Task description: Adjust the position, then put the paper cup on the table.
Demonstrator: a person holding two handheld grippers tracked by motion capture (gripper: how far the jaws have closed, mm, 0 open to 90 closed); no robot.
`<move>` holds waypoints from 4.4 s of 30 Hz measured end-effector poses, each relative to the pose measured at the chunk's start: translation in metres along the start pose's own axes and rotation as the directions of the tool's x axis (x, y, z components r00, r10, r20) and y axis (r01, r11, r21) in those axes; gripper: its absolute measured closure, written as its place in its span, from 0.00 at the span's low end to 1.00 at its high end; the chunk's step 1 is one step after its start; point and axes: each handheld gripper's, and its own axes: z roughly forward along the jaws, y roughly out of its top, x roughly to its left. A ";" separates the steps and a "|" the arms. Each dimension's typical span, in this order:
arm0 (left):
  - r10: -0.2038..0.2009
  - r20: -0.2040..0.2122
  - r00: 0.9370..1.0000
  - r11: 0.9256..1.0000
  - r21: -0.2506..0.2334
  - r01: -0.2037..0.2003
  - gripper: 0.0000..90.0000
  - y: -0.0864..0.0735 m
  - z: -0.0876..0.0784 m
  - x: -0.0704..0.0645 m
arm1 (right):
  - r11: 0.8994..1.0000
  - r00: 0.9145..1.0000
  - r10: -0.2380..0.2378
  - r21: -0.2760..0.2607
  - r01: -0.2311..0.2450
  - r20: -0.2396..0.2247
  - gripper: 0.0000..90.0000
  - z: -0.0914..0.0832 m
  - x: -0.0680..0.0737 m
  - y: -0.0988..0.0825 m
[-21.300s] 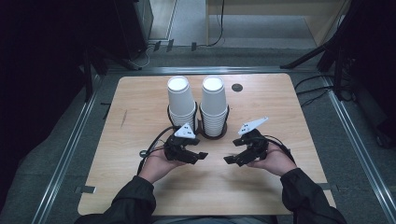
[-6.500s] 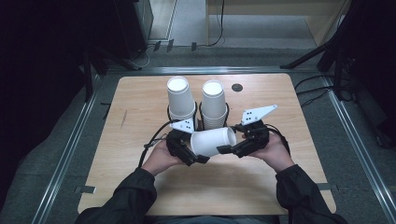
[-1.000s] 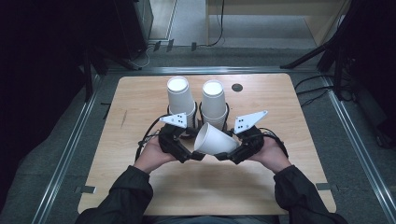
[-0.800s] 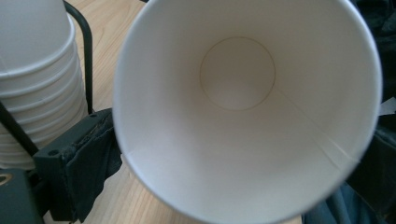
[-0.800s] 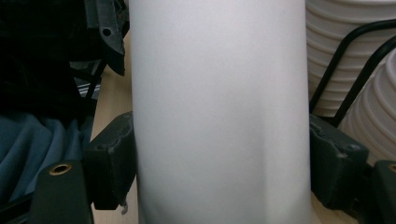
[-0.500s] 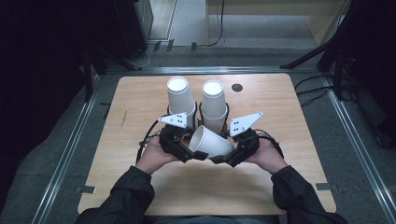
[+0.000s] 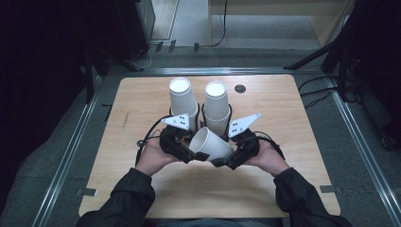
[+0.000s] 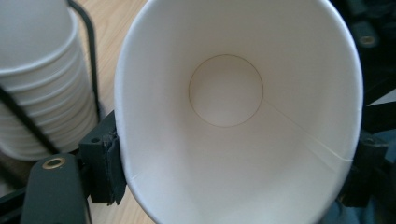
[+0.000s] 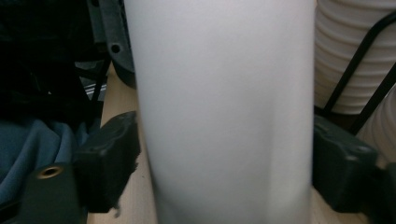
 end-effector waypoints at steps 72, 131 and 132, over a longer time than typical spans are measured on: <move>0.132 -0.116 0.984 0.986 0.121 -0.118 0.00 0.011 -0.006 -0.013 | 0.994 0.983 -0.107 0.001 0.108 0.150 0.25 0.004 0.005 -0.001; 0.009 -0.074 0.997 0.993 -0.119 -0.018 0.18 -0.001 0.005 -0.008 | 0.998 0.994 -0.067 0.028 0.065 0.083 0.25 0.020 0.004 -0.001; 0.008 -0.071 0.997 0.993 -0.120 -0.017 0.18 -0.001 0.005 -0.008 | 0.998 0.994 -0.067 0.028 0.065 0.083 0.25 0.020 0.004 -0.001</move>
